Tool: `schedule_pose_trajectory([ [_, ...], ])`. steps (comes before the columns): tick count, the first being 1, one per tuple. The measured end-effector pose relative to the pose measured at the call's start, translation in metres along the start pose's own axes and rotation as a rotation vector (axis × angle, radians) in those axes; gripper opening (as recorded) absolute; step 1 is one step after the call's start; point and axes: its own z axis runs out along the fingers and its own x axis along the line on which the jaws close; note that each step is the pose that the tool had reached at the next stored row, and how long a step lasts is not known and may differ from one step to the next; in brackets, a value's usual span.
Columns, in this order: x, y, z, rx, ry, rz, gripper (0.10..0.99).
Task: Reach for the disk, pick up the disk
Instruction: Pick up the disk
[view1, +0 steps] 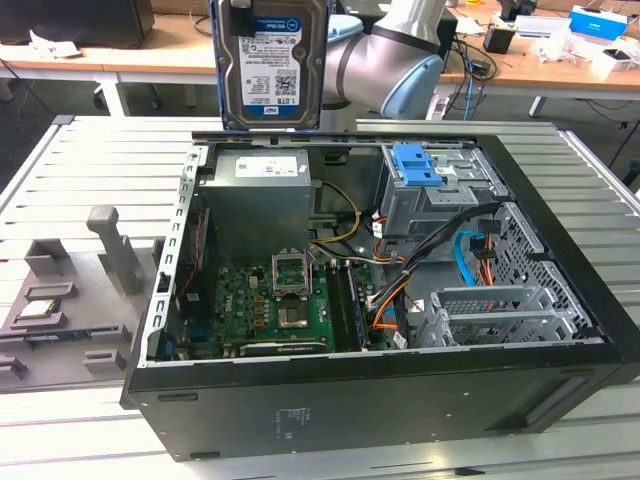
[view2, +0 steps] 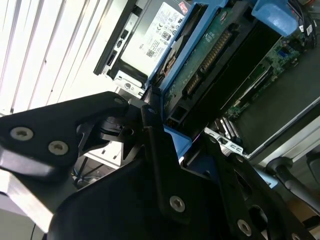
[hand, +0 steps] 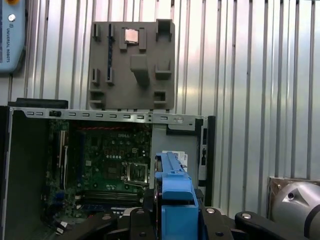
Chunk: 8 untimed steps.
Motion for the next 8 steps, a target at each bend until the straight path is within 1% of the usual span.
schedule_pose_trajectory([
  [2, 0.0001, -0.0028, 0.0008, 0.0, -0.0001, 0.0, 0.369],
  [4, 0.0003, -0.0067, 0.0041, 0.0, 0.0006, 0.0, 0.369],
  [7, 0.0004, -0.011, 0.0059, 0.0, 0.0012, 0.0, 0.369],
  [8, 0.0005, -0.0137, 0.0069, 0.0, 0.0017, 0.0, 0.369],
])
